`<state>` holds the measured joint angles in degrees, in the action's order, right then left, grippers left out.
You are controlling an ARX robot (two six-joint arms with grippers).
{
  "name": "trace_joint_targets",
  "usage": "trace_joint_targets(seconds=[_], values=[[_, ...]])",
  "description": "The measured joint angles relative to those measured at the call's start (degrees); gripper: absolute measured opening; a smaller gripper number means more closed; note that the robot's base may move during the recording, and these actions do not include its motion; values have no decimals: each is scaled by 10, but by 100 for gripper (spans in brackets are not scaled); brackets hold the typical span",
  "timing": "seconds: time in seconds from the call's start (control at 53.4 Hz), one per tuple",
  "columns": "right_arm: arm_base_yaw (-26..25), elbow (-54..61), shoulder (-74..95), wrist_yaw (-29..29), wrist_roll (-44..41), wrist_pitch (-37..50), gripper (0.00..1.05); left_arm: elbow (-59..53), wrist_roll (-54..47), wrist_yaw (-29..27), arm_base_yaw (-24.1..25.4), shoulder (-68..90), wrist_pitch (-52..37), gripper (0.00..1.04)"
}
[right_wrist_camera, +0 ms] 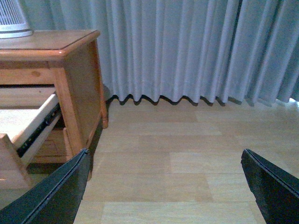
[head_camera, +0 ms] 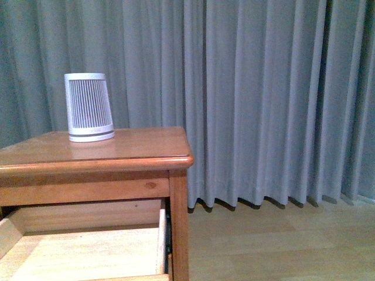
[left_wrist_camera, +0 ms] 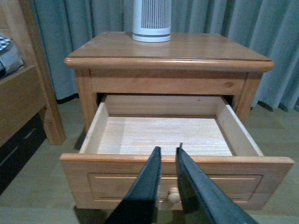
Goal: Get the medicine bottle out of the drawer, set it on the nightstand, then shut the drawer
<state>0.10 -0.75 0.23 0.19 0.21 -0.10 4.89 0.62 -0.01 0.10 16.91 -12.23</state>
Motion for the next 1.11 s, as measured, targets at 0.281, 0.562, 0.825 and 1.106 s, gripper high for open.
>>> trace_joint_targets(seconds=[0.281,0.562,0.825,1.106], values=[[0,0,0,0,0,0,98,-18,-2,0,0,-40,22,3],[-1,0,0,-2,0,0,98,-43,-3,-2,-1,-161,119,3],[-119,-84,174,-325,61,-78,98,-43,-2,-2,-1,-165,122,45],[-10,-353,540,-222,70,57,98,-43,-2,-1,-1,-166,122,95]])
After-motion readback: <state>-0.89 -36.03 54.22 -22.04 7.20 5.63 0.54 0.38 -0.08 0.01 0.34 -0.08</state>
